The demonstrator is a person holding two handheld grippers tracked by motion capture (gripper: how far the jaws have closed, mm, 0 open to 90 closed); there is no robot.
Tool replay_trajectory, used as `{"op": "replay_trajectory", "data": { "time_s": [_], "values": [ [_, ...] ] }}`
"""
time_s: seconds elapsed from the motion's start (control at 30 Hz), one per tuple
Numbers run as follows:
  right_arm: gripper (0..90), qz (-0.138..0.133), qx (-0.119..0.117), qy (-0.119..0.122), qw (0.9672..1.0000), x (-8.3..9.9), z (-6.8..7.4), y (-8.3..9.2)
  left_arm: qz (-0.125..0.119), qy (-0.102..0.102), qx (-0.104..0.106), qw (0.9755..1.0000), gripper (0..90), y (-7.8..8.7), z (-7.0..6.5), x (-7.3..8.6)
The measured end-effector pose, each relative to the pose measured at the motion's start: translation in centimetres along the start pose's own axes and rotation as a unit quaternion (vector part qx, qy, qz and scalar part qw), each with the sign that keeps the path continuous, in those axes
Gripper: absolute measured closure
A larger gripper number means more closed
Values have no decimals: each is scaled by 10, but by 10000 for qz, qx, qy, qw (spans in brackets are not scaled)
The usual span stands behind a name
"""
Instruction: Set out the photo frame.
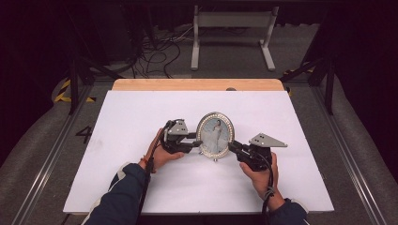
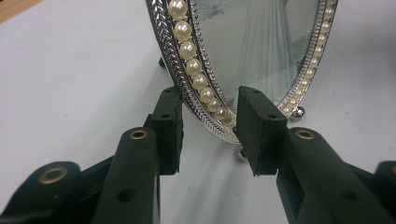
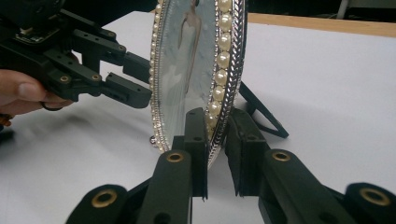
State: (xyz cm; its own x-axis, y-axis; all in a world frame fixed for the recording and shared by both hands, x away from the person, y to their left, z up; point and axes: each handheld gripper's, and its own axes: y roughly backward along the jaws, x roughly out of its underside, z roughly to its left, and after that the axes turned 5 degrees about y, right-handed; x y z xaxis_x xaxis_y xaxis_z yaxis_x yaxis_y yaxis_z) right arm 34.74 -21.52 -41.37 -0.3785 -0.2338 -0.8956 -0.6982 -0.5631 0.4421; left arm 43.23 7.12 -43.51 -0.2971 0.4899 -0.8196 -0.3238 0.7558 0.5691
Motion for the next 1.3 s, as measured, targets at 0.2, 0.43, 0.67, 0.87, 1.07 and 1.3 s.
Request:
{"op": "replay_trajectory", "data": {
  "time_s": [0.2,0.43,0.67,0.87,1.07,1.3],
  "values": [
    [781,-19,-74,-119,9999,0,-5,-3,31,4,-68,10000,628,5,-5,2],
    [768,-42,-53,-108,9999,-2,-6,-8,58,27,-107,9999,650,13,-9,6],
    [761,-72,-73,-45,9999,-4,-7,-12,88,-3,-91,9999,696,20,-15,9],
    [755,-78,-91,79,9999,-6,-5,-16,111,-6,-56,9999,689,22,-17,10],
    [753,-57,-146,141,9998,-8,-6,-18,155,42,-82,9998,699,24,-19,11],
    [752,-48,-144,244,9996,-9,-4,-19,177,54,-122,9998,704,24,-21,13]
  ]
}}
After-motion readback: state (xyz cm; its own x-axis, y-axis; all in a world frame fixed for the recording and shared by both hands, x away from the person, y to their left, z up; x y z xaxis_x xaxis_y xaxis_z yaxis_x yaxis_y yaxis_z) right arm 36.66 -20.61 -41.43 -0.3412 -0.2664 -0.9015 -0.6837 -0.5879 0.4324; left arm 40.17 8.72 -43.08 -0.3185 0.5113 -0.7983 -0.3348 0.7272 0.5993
